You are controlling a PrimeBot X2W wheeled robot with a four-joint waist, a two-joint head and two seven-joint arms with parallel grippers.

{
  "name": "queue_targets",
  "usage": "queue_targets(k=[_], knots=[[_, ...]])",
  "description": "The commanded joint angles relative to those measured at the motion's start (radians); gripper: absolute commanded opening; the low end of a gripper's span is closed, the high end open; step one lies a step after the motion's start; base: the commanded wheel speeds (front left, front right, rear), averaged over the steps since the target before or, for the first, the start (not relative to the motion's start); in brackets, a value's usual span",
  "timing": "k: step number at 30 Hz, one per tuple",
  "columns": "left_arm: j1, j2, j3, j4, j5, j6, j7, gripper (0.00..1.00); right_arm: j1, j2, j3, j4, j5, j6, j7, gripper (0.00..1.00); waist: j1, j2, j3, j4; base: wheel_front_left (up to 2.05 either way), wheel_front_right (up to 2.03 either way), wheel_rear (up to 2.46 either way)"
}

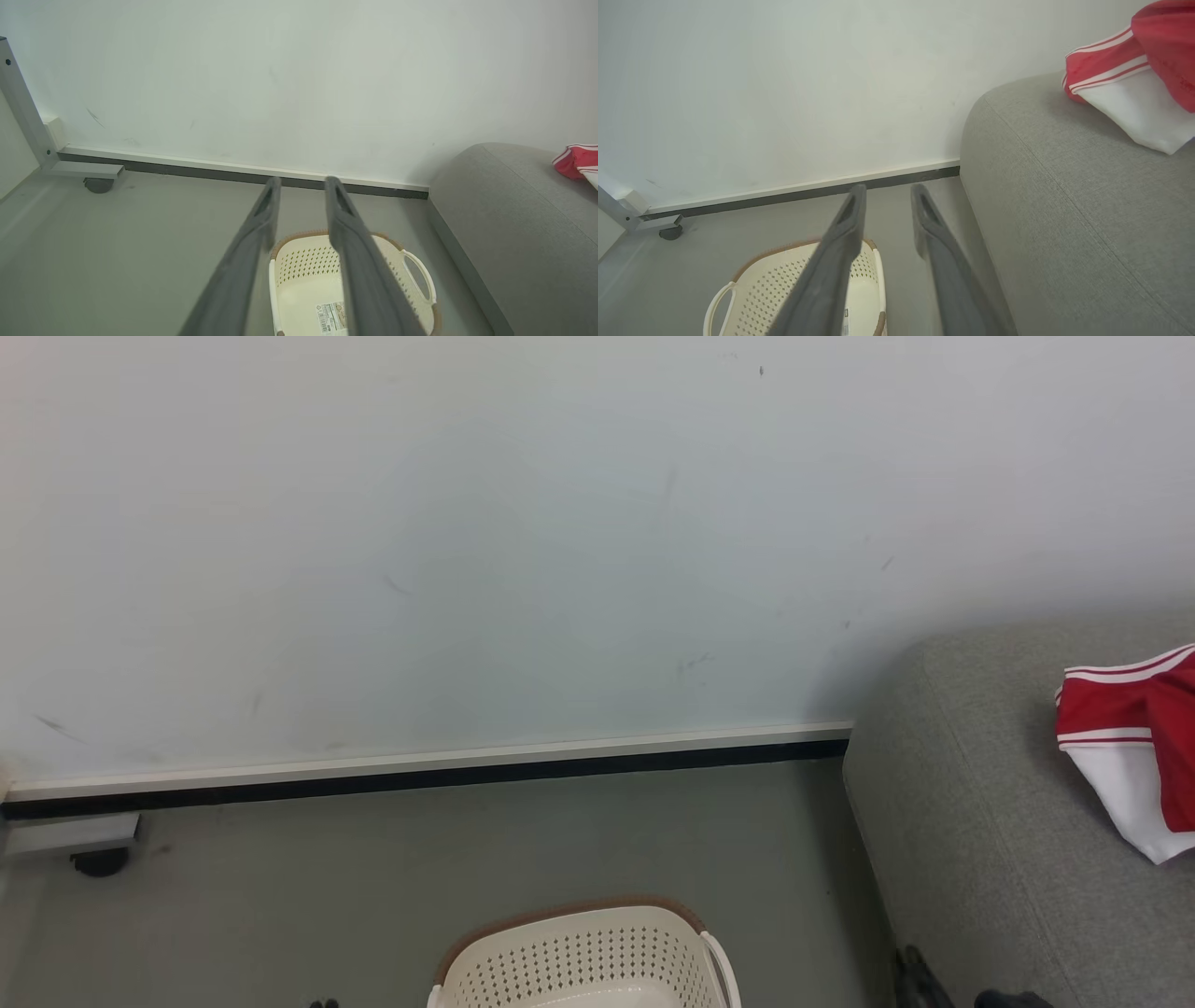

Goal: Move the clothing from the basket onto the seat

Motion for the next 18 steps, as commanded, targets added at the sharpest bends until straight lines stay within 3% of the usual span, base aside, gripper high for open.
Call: queue_targets(k=[1, 18], knots=[[-0.002, 0.000, 0.002, 0.006, -0.006, 0.000, 0.004, 0.00, 0.001, 0.000, -0.003, 0.004, 0.007, 0.000, 0.003, 0.00, 0.0000, -0.0001, 0.000, 0.000, 0.00, 0.00, 0.00], [-0.060, 0.000, 0.027, 0.046, -0.280, -0.016, 0.092, 0.00, -0.008, 0.000, -0.048, -0.021, 0.301, 0.000, 0.061, 0.00, 0.0000, -0.0001, 0.015, -0.002, 0.00, 0.00, 0.00]])
